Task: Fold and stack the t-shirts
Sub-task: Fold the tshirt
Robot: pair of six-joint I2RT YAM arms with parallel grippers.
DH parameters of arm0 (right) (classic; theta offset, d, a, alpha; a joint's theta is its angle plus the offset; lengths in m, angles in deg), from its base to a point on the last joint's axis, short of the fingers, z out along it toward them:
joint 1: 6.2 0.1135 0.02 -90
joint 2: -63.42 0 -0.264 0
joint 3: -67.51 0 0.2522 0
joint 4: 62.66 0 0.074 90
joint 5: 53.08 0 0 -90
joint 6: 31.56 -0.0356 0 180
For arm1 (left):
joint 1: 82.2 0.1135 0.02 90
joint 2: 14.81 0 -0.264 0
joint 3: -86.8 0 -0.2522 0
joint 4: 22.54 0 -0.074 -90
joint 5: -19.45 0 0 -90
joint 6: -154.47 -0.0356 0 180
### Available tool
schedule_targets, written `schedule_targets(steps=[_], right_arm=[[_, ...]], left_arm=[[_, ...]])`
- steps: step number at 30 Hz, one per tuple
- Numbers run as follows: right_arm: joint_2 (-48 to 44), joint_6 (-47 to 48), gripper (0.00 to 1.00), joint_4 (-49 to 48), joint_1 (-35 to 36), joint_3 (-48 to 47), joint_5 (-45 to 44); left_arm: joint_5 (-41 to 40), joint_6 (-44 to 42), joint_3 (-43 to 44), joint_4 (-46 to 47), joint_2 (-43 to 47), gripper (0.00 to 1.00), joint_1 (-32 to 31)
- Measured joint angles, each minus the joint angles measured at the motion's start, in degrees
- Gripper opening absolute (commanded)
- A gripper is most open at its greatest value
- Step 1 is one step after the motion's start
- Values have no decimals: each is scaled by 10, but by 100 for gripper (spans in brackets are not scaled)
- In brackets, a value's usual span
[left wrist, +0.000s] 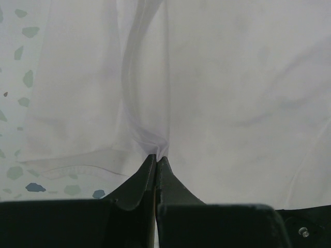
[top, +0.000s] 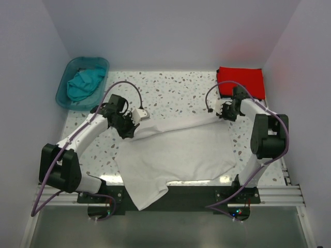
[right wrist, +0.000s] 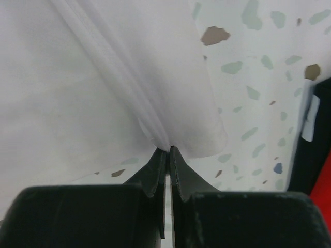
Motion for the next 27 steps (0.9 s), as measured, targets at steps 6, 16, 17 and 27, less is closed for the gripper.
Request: schedule_targets(steps=[6, 16, 17, 27], right_arm=[[-1, 18, 0, 1, 0, 36, -1], [-4, 24, 0, 28, 0, 24, -1], [-7, 25, 0, 31, 0, 22, -1], [-59, 44, 0, 48, 0, 49, -1]], left_arm=[[-4, -2, -7, 1, -1, 0, 0], [-24, -26, 9, -12, -21, 0, 0], [-24, -29, 16, -15, -21, 0, 0], [-24, -63, 39, -36, -21, 0, 0]])
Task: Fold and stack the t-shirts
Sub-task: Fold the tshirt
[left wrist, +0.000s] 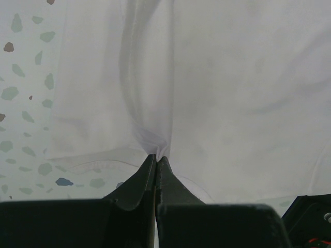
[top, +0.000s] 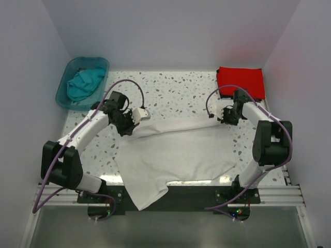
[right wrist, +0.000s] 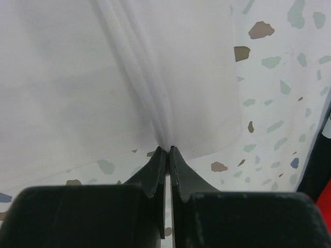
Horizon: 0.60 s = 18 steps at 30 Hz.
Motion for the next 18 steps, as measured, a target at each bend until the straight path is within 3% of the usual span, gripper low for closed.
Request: schedule_targets(steps=[7, 9, 10, 11, 13, 18], right_arm=[[0, 16, 4, 0, 0, 25, -5], [0, 19, 19, 3, 0, 27, -9], [0, 21, 28, 4, 0, 27, -11], [0, 23, 38, 5, 0, 27, -14], [0, 28, 40, 12, 0, 27, -17], [1, 5, 52, 60, 0, -8, -19]], left_arm=[[4, -21, -15, -9, -3, 0, -6], [5, -29, -17, -12, -8, 19, -9], [5, -38, -18, -16, -10, 36, -12], [6, -49, -20, -21, -11, 40, -16], [12, -70, -25, -36, -11, 45, -24], [43, -85, -15, -63, -6, 44, -38]])
